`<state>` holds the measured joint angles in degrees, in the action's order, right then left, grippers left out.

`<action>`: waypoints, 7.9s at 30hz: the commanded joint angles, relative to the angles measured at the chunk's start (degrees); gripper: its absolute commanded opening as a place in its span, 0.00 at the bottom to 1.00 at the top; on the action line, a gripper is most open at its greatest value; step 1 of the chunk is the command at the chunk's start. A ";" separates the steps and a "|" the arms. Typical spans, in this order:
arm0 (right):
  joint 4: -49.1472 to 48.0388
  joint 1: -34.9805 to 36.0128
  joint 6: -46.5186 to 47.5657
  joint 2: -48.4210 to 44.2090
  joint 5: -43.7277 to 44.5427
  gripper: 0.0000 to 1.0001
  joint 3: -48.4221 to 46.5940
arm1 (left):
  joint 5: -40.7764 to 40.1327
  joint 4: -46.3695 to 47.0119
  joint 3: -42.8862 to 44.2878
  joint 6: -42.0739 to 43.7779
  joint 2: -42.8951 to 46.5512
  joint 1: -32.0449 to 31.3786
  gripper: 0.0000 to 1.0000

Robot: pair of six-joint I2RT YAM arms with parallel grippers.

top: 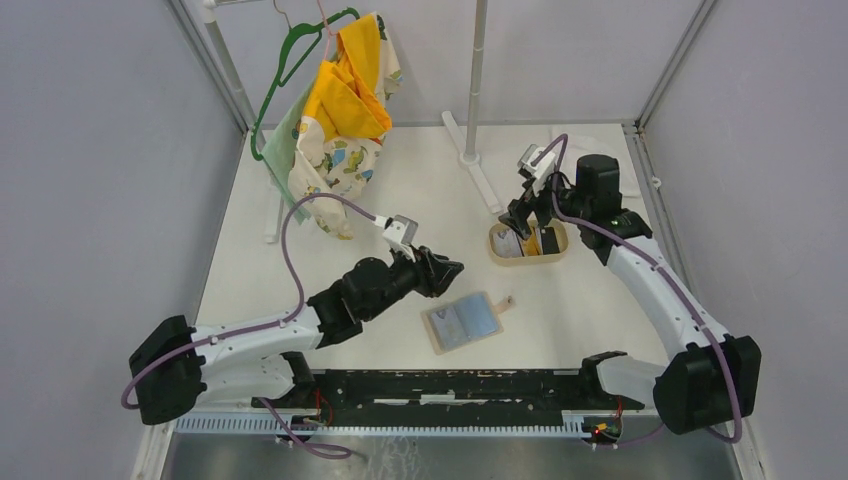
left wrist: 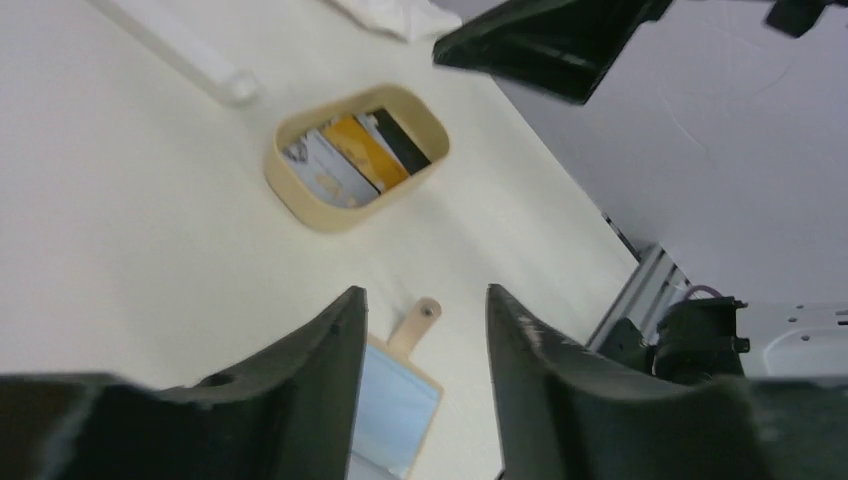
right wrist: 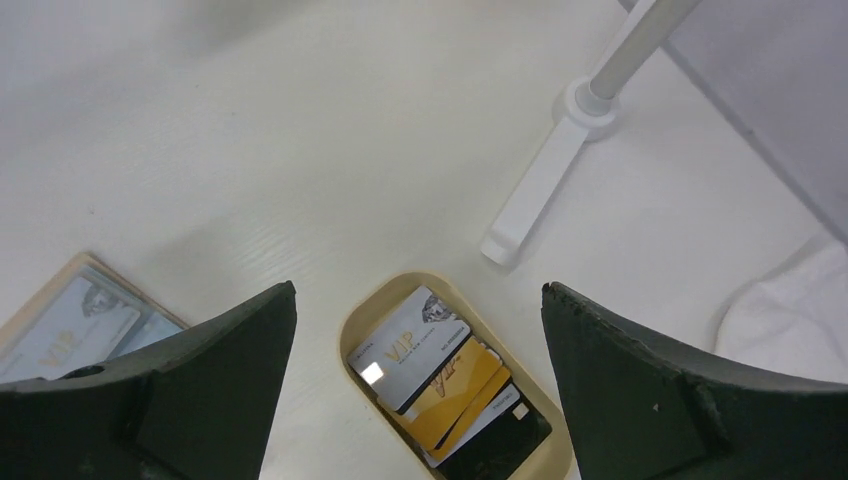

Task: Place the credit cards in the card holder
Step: Pick up the credit card from the storage box, then insert the credit card into the card holder.

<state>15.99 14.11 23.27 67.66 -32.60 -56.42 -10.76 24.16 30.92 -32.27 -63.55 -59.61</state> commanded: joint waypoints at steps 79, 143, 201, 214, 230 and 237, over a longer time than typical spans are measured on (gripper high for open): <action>-15.32 -14.39 -37.06 30.67 -18.73 0.78 8.78 | 13.24 -8.08 31.57 -0.95 -44.55 8.64 0.54; -20.38 -13.76 -41.52 32.61 -25.49 0.49 8.39 | 17.26 -4.66 29.02 -1.42 -40.28 8.72 0.47; -36.52 -24.57 -48.16 8.52 -37.78 0.00 17.56 | 24.74 15.04 1.71 -5.43 -0.30 8.64 0.48; -44.20 -14.52 -48.98 2.81 -43.91 0.01 19.42 | 28.34 21.41 -4.21 -2.57 0.94 8.64 0.47; -40.96 -2.89 -43.19 4.39 -46.97 0.01 18.63 | 21.37 21.48 -0.95 -0.19 -8.24 8.65 0.48; -37.59 -0.50 -40.04 6.25 -47.29 0.01 17.89 | 24.62 24.21 1.25 -0.99 -10.13 8.63 0.49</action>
<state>-22.79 12.56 -20.23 72.93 -78.41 -36.77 12.01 43.07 28.88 -34.81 -73.21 -50.96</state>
